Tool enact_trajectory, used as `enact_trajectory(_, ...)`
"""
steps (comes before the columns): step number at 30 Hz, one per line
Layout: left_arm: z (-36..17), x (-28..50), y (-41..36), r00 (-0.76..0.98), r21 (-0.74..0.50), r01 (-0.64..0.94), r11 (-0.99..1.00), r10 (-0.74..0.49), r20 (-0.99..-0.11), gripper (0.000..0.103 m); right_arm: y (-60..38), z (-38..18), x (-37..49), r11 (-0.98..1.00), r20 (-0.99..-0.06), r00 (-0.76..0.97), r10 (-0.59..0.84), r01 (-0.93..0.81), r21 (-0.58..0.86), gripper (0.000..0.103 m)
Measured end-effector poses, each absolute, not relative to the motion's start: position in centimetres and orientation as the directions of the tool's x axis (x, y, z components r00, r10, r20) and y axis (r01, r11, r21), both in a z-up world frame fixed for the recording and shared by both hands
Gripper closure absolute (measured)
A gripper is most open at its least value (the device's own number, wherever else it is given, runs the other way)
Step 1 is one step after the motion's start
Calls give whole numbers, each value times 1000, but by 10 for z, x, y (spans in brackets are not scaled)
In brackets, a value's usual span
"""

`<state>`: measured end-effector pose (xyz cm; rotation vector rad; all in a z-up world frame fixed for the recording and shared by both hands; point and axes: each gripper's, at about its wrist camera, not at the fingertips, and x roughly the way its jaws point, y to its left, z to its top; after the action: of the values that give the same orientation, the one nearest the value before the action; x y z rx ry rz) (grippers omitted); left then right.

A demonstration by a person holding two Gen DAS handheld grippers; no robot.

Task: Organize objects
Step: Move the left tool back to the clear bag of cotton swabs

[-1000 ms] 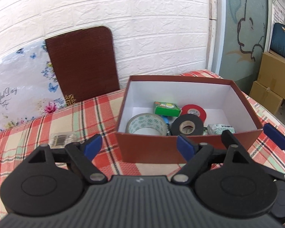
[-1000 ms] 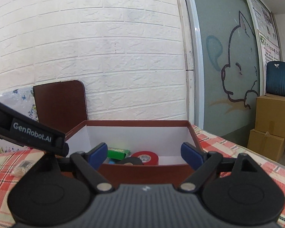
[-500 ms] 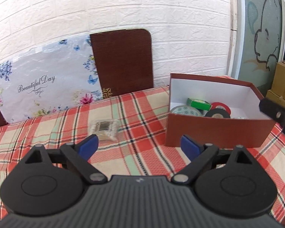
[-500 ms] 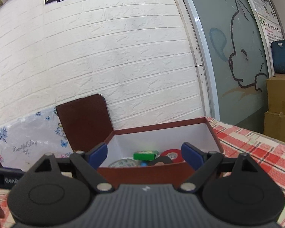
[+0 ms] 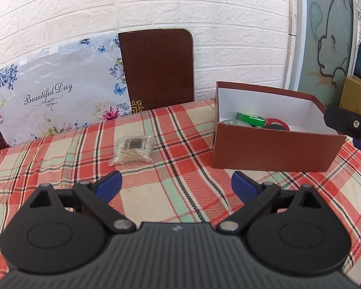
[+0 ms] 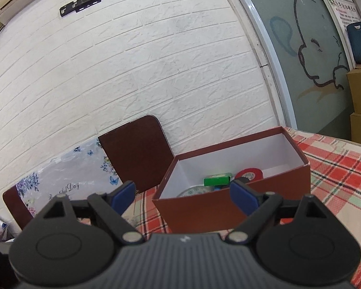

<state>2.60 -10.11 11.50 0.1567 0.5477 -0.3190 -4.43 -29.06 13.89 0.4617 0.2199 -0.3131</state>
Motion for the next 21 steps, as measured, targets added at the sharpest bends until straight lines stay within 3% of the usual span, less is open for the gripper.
enact_trajectory(21, 102, 30, -99, 805, 90, 331, 939, -232, -546, 0, -285, 123, -35, 840, -332, 911, -247, 372, 396, 11)
